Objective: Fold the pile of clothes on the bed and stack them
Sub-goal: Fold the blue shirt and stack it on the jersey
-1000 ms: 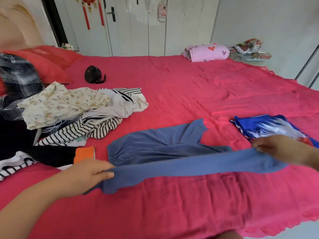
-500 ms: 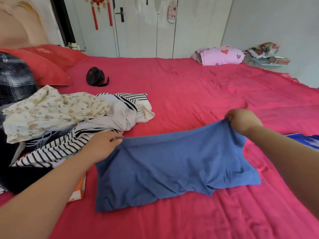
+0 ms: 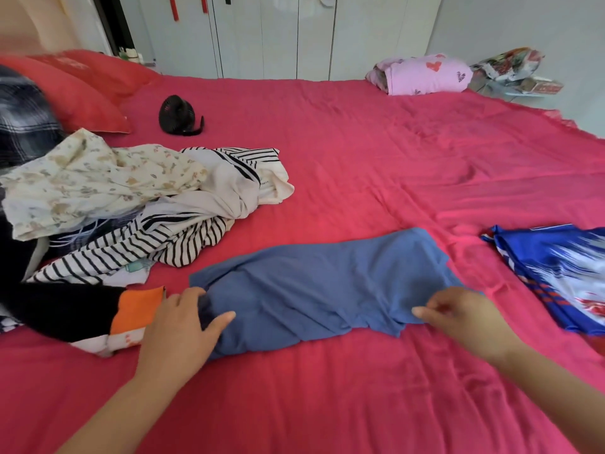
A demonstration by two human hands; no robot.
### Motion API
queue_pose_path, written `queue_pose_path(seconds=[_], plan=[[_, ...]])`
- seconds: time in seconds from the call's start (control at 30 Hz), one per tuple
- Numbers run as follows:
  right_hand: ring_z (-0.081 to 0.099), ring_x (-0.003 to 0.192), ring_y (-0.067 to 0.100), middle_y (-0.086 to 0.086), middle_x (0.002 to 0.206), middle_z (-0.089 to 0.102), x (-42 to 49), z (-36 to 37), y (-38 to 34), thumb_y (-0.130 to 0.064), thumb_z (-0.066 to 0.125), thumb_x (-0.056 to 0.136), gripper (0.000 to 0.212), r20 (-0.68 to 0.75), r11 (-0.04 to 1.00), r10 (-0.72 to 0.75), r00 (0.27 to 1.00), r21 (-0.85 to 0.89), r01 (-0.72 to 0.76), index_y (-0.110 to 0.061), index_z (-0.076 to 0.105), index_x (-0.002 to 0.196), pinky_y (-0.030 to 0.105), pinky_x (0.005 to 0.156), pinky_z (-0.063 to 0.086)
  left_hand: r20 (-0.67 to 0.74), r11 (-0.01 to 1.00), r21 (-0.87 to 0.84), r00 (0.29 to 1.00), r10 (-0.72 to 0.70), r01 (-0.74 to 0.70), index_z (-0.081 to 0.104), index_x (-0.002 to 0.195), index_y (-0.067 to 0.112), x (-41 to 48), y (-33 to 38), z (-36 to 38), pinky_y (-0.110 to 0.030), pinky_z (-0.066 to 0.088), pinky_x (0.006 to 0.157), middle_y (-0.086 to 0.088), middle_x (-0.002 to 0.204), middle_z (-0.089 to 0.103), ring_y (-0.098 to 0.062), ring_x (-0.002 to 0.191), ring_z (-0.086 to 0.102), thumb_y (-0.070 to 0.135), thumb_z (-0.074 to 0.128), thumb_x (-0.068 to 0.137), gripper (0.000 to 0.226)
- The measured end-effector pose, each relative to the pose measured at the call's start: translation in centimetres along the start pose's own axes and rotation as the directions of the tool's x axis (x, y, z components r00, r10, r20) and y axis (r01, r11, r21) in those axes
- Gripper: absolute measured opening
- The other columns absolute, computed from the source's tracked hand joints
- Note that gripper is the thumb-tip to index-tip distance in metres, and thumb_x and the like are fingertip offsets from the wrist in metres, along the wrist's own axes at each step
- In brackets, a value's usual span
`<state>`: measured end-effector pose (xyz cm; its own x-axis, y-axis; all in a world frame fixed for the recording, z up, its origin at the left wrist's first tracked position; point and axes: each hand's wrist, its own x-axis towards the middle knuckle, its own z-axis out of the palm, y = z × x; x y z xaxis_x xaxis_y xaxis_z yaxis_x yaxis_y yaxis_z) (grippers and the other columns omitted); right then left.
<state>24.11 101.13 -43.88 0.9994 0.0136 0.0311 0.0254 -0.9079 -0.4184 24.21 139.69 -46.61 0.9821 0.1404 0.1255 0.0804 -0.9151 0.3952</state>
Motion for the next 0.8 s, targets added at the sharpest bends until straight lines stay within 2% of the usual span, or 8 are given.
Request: queue_pose_path(seconds=[0.07,0.17,0.23,0.33,0.43,0.6,0.67,0.8], plan=[[0.057,0.061,0.014,0.002,0.059,0.060,-1.0,1.4,-0.9,-0.045,0.067,0.078,0.038,0.041,0.999,0.035,0.999,-0.029,-0.034,-0.014,0.062,0.056,0.025,0.060,0.040,0.053,0.997,0.036,0.996,-0.066,0.065,0.054,0.115,0.011,-0.7,0.2,0.4,-0.041,0.043,0.087,-0.010,0.105,0.062,-0.031,0.104,0.054,0.051,0.062,0.080,0.053],[0.055,0.064,0.015,-0.003,0.060,0.057,-1.8,2.8,-2.3,-0.052,0.066,0.076,0.041,0.008,0.996,0.057,0.998,-0.070,-0.057,-0.017,0.054,0.057,0.032,0.061,0.042,0.017,0.996,-0.009,0.996,-0.093,0.093,0.052,0.118,0.015,-1.4,0.8,0.3,-0.040,0.044,0.088,-0.009,0.108,0.061,-0.029,0.108,0.053,0.050,0.061,0.082,0.052],[0.061,0.073,0.019,-0.003,0.068,0.063,-1.7,3.2,-3.1,-0.038,0.070,0.077,0.024,-0.069,0.997,0.071,0.995,-0.007,-0.072,-0.021,0.057,0.064,0.031,0.064,0.041,0.025,0.995,-0.023,0.995,-0.100,0.100,0.052,0.120,0.014,-1.6,1.1,0.0,-0.038,0.044,0.084,-0.008,0.107,0.062,-0.029,0.106,0.055,0.038,0.063,0.084,0.044],[0.064,0.083,0.023,0.003,0.077,0.067,-1.3,3.3,-3.9,-0.017,0.067,0.081,0.006,-0.164,0.984,0.141,0.976,0.130,-0.120,-0.013,0.065,0.077,0.026,0.065,0.034,-0.021,0.979,-0.158,0.991,-0.132,0.127,0.057,0.116,0.009,-1.9,1.1,-0.6,-0.033,0.041,0.073,-0.005,0.091,0.064,-0.028,0.093,0.059,0.017,0.064,0.086,0.033],[0.060,0.077,0.023,0.000,0.073,0.059,-1.4,2.2,-3.8,-0.011,0.065,0.084,0.009,-0.200,0.965,0.165,0.966,0.234,-0.116,-0.011,0.060,0.076,0.022,0.061,0.027,-0.096,0.933,-0.331,0.978,-0.185,0.144,0.058,0.112,0.005,-2.4,0.6,-0.8,-0.029,0.031,0.062,0.007,0.067,0.051,-0.017,0.070,0.051,0.009,0.062,0.086,0.026],[0.053,0.069,0.020,0.004,0.071,0.058,-3.4,0.4,-3.5,0.000,0.060,0.084,0.016,-0.227,0.953,0.127,0.966,0.298,-0.055,-0.010,0.051,0.076,0.026,0.063,0.029,-0.160,0.807,-0.567,0.940,-0.301,0.162,0.056,0.106,0.004,-4.1,1.0,-1.9,-0.029,0.034,0.069,0.004,0.075,0.052,-0.027,0.082,0.055,0.006,0.058,0.088,0.018],[0.053,0.071,0.021,0.006,0.073,0.058,-4.4,-0.4,-3.4,0.003,0.060,0.084,0.015,-0.248,0.968,0.082,0.965,0.252,-0.017,-0.009,0.051,0.079,0.024,0.061,0.025,-0.275,0.854,-0.519,0.936,-0.221,0.049,0.057,0.102,0.003,-5.8,1.2,-2.8,-0.024,0.031,0.068,0.006,0.077,0.050,-0.020,0.078,0.051,0.001,0.059,0.086,0.016],[0.053,0.064,0.013,-0.002,0.069,0.057,-7.3,-2.2,-2.3,0.008,0.059,0.081,0.020,-0.186,0.983,-0.061,0.981,0.162,0.092,-0.012,0.053,0.079,0.020,0.059,0.032,-0.381,0.930,-0.252,0.910,0.160,-0.269,0.061,0.090,0.004,-10.7,-0.7,-3.8,-0.018,0.032,0.066,-0.001,0.082,0.057,-0.010,0.075,0.048,-0.002,0.056,0.081,0.011]])
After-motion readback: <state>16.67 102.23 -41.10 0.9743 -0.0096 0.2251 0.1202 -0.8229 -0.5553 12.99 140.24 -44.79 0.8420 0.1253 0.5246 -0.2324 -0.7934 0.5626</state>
